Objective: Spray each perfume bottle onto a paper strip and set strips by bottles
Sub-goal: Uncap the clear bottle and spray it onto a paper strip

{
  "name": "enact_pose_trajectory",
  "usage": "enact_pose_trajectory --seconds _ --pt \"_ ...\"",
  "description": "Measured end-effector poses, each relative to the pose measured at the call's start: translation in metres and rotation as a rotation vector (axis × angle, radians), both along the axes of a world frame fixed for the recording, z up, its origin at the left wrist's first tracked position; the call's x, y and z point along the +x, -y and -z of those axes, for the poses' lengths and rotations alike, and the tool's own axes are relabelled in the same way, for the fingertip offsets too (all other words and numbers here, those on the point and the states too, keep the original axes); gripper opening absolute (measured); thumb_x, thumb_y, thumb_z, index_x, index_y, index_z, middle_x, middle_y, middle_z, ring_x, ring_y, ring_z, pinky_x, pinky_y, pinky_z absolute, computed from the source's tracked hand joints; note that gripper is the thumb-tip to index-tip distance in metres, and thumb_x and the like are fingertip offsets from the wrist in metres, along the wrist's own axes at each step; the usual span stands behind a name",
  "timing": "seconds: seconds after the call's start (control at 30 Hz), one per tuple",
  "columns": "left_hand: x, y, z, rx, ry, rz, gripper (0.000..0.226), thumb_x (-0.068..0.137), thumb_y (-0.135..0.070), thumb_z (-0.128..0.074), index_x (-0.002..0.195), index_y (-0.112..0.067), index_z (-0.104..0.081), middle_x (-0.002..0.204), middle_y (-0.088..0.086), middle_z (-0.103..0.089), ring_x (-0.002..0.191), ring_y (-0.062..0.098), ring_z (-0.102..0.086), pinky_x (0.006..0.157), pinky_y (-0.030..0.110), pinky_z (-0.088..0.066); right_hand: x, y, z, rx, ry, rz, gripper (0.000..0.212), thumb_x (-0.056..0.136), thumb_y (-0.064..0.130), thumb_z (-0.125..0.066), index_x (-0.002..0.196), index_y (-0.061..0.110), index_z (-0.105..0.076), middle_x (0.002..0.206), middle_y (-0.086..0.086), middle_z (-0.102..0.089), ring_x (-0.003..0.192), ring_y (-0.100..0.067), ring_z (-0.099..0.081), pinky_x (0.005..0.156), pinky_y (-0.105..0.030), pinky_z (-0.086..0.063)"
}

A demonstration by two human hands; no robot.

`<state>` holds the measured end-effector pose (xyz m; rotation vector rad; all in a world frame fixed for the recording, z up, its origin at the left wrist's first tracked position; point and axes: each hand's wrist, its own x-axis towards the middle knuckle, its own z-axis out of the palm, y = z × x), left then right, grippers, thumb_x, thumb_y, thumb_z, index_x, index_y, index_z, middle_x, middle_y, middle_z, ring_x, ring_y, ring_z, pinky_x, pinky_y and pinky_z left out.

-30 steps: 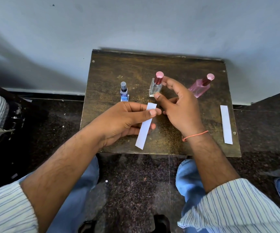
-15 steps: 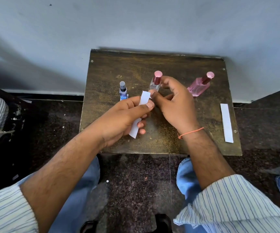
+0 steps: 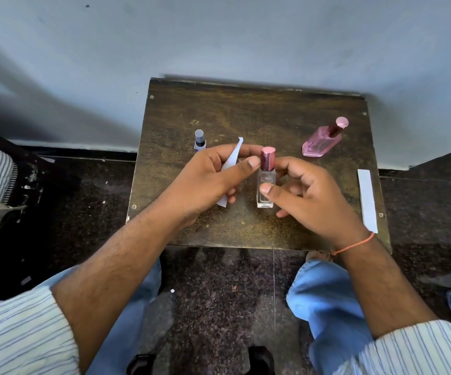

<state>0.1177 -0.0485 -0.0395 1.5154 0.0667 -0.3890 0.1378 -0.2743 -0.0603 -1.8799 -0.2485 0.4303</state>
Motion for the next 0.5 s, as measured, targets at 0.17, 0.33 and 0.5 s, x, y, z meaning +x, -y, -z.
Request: enact_pose_trajectory --seconds 0.17,0.33,0.5 --pt "-0.001 0.011 0.002 0.069 0.028 0.059 0.023 0.107 -0.021 -0.065 0.124 -0.012 -0.078 0.069 -0.016 -0.066 0.056 0.008 -0.046 0.059 0.035 -0.048 -0.003 0.012 0.001 -0.019 0.041 -0.060 0.042 0.088 0.043 -0.080 0.127 0.027 -0.075 0.101 -0.001 -0.070 0.079 -0.046 -0.070 0.063 -0.068 -0.057" --pt "0.002 0.020 0.002 0.058 0.061 0.012 0.022 0.107 -0.019 -0.065 0.121 -0.007 -0.077 0.080 -0.009 -0.070 0.057 0.004 -0.049 0.053 0.024 -0.050 -0.004 0.021 -0.005 -0.047 0.061 -0.086 0.032 0.085 0.043 -0.082 0.115 0.031 -0.078 0.094 0.003 -0.073 0.076 -0.036 -0.073 0.071 -0.063 -0.061" --pt "0.009 0.015 0.001 0.146 0.027 -0.080 0.025 0.104 -0.034 -0.070 0.115 -0.014 -0.079 0.064 -0.004 -0.049 0.055 0.012 -0.042 0.052 0.028 -0.045 -0.001 0.034 -0.007 -0.103 0.097 -0.076 0.032 0.083 0.041 -0.086 0.113 0.032 -0.081 0.094 0.009 -0.075 0.078 -0.026 -0.074 0.079 -0.052 -0.065"
